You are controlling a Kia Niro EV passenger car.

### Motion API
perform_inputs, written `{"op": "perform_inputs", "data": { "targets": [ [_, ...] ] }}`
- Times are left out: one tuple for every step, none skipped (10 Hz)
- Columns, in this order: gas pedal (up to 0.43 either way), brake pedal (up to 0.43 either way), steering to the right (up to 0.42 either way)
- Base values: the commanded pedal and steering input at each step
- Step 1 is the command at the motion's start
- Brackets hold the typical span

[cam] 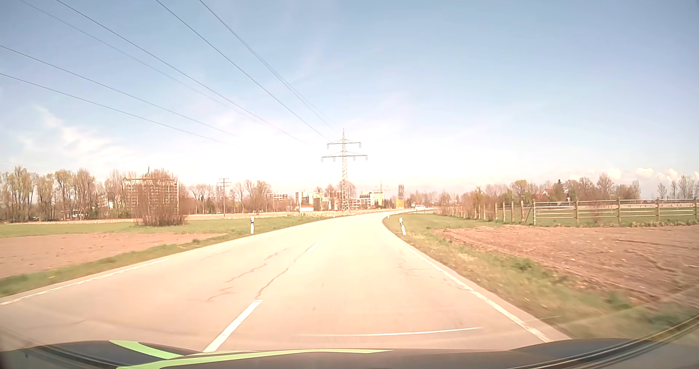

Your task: Follow the waypoints while adhering to traffic rules and regulations

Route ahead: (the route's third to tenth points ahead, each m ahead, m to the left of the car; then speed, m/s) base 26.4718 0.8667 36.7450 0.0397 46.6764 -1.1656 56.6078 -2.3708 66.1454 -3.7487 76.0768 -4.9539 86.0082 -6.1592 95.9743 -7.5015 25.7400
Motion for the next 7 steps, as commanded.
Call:
{"op": "perform_inputs", "data": {
  "targets": [
    [0.24,0.0,0.012],
    [0.24,0.0,0.012],
    [0.24,0.0,0.012],
    [0.24,0.0,0.011],
    [0.24,0.0,0.011],
    [0.24,0.0,0.011],
    [0.24,0.0,0.011]
  ]
}}
